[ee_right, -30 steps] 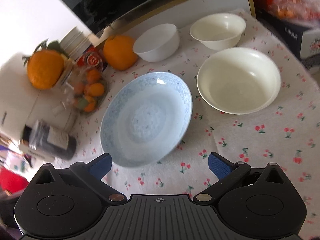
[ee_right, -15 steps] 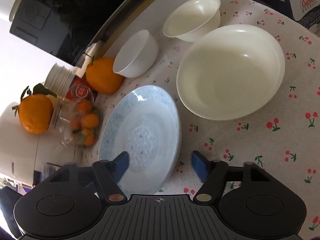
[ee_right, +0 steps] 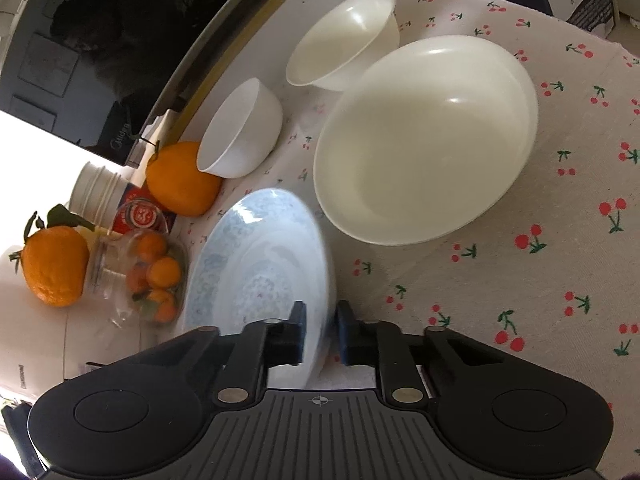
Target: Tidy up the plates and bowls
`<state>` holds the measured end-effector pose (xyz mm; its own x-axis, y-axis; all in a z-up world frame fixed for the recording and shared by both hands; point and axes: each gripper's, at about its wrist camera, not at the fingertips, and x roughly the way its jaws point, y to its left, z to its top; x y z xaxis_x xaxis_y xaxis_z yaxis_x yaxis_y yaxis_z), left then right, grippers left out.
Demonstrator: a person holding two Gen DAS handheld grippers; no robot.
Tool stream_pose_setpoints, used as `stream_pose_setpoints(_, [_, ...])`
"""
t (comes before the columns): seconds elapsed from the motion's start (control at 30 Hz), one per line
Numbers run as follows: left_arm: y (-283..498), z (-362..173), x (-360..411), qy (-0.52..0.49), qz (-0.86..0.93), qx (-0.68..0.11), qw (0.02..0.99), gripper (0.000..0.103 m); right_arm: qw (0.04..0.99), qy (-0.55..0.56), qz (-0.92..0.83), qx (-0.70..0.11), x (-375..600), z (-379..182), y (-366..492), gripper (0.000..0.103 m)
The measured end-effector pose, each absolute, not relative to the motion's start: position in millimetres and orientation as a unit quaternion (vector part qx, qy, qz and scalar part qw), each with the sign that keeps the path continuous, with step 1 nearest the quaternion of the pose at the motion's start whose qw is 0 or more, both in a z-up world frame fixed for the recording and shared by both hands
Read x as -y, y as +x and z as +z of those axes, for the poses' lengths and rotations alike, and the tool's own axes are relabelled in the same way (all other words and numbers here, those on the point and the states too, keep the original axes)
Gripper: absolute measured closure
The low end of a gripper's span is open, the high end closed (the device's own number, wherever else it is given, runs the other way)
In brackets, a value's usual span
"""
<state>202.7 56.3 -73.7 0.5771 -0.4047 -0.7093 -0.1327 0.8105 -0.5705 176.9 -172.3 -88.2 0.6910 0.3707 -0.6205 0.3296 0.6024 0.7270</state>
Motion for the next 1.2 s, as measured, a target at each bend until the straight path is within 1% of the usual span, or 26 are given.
stream_pose_setpoints(0.2, [197.6,-66.7,-51.3,-0.255,-0.081,-0.451,0.851,0.095,0.818,0.419,0.018,-0.394,168.2,-85.1,176.6,0.091])
stream_pose_setpoints(0.67, [176.8,-49.2,-62.4,-0.216,-0.085,-0.461,0.857,0.094,0.824,0.395,0.05,-0.404,155.9,-72.7,162.9,0.091])
stream_pose_setpoints(1.2, [163.1,-51.8,-67.9,-0.185,-0.08,-0.496,0.844,0.093,0.816,0.366,0.066,-0.442,141.4,-70.5,153.3,0.09])
